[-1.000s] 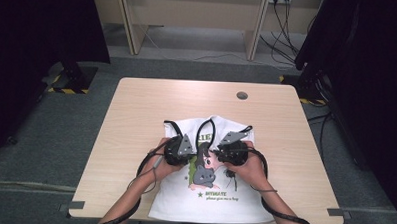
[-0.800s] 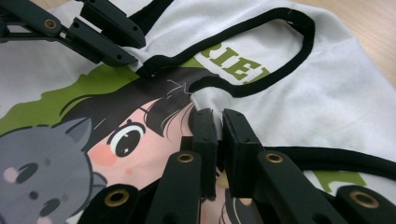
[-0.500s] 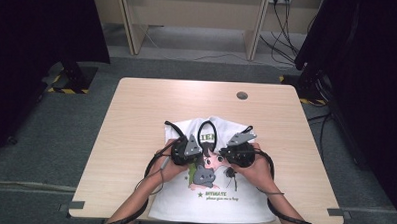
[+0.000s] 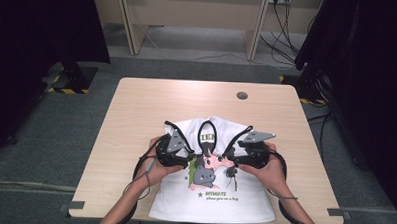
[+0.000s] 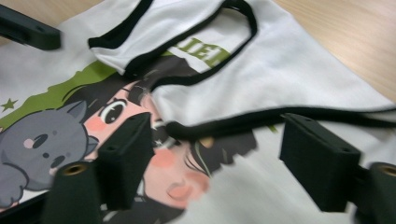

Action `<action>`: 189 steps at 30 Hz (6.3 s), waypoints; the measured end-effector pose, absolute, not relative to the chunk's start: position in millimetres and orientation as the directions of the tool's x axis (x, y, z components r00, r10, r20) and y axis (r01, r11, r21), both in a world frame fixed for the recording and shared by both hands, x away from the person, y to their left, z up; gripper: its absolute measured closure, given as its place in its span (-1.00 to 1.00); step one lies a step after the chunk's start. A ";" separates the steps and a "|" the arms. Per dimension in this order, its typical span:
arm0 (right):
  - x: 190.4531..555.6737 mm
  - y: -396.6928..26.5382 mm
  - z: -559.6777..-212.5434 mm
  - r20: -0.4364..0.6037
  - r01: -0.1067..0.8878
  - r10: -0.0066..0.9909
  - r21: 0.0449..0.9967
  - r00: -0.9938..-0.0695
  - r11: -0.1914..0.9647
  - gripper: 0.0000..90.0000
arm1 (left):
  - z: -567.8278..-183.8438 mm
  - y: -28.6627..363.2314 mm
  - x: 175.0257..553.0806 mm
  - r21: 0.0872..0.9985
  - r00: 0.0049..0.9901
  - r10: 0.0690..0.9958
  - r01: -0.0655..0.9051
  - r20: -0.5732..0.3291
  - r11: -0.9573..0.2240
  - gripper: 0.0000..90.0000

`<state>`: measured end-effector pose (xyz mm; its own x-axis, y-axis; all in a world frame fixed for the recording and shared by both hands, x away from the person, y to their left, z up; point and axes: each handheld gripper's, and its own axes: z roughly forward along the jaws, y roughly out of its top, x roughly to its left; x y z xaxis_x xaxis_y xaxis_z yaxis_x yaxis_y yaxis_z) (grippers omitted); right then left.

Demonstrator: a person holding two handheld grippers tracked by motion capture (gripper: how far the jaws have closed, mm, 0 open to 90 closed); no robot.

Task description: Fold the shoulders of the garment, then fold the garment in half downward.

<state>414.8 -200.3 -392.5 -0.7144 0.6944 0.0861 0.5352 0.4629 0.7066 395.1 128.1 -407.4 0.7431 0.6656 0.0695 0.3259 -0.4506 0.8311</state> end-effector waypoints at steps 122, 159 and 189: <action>524.1 -239.8 -419.8 0.034 0.673 0.838 0.614 -0.544 0.412 0.04 | -445.7 157.7 519.3 0.708 0.522 0.847 0.636 -0.103 -0.306 -0.41; 534.8 -250.2 -389.8 0.286 0.728 0.815 0.649 -0.504 0.223 0.75 | -417.4 152.4 525.6 0.761 0.558 0.787 0.621 -0.264 -0.185 0.79; 544.2 -251.8 -348.7 0.346 0.678 0.789 0.725 -0.507 0.117 0.74 | -374.9 155.3 534.5 0.849 0.527 0.789 0.529 -0.317 -0.012 0.78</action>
<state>544.2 -251.8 -348.7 -0.5068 0.7895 0.3462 0.6784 0.1174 0.7252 534.5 155.3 -374.9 0.5265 0.7890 -0.3167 0.5286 -0.0120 0.8488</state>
